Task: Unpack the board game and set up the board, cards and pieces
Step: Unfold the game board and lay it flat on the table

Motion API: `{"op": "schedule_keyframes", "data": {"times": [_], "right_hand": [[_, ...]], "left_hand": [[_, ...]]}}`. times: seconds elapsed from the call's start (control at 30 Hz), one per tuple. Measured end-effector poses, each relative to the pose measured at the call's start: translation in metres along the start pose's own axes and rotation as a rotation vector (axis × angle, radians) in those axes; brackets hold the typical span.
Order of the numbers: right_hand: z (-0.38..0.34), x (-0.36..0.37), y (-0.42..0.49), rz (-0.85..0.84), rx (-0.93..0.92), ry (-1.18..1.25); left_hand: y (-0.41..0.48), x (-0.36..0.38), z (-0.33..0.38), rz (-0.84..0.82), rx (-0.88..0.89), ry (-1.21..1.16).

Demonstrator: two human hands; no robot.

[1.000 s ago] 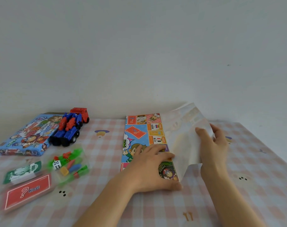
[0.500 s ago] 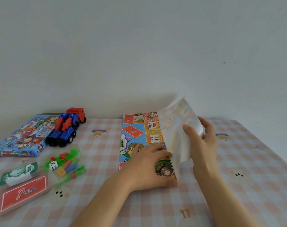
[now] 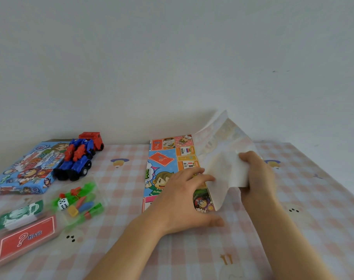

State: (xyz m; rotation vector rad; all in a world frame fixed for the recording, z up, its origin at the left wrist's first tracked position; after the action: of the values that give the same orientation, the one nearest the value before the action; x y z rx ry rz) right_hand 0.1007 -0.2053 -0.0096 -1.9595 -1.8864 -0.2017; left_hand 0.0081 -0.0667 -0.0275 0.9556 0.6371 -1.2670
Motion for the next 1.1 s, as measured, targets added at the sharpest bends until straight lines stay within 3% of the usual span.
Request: {"op": "schedule_keyframes", "data": {"times": [0.2,0.5,0.73,0.87,1.0,1.1], "right_hand": [[-0.004,-0.001,0.001,-0.037,0.102,0.234],[-0.006,-0.001,0.001,-0.031,0.115,0.272],[-0.007,-0.002,0.000,-0.040,0.102,0.266],[-0.006,-0.002,0.001,-0.044,0.098,0.256],[-0.006,0.000,0.000,-0.042,0.098,0.252],[-0.006,0.000,-0.001,-0.042,0.092,0.255]], "left_hand": [[0.002,-0.003,0.000,0.128,0.019,-0.126],[0.004,-0.017,-0.004,0.085,-0.111,-0.685],[0.004,-0.026,-0.004,0.149,-0.195,-0.924],[0.006,-0.023,-0.006,0.159,-0.175,-0.741],[0.003,-0.012,-0.003,0.020,-0.102,-0.522],[0.003,-0.008,0.001,0.019,-0.078,-0.408]]}}
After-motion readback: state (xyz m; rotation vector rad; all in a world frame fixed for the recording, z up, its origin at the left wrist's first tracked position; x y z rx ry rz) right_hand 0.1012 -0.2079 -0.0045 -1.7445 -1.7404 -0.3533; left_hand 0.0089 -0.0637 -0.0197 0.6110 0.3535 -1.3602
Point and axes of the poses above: each hand's wrist, its own y-axis towards the middle knuckle, its own x-axis out of the palm, z = x × y, the point moved 2 cm from there along y, towards the middle knuckle, and after that the axes turned 3 degrees about z, right-handed, at the moved point
